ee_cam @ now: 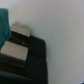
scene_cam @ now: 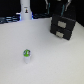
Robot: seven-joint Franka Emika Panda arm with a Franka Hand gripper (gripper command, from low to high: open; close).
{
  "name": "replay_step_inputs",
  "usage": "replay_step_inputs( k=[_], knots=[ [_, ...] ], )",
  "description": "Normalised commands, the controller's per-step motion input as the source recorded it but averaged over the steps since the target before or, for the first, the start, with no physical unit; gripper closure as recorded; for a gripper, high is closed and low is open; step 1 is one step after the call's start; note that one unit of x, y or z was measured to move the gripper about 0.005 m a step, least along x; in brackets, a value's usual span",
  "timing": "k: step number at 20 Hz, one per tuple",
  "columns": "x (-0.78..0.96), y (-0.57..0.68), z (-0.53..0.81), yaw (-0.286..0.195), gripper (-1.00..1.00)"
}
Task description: Open the kcup holder, insert the kcup into the holder, and close the kcup holder
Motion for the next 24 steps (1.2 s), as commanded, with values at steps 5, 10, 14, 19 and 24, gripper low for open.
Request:
replay_step_inputs(
  k=[5, 10, 14, 19, 24],
  knots=[
    [-0.36, 0.65, -0.12, -0.167, -1.0],
    [-0.34, 0.64, -0.17, -0.157, -1.0],
    [-0.18, 0.55, -0.29, -0.134, -1.0],
    [-0.04, 0.33, -0.39, -0.08, -1.0],
    [-0.11, 0.29, -0.36, -0.024, -1.0]
  ],
)
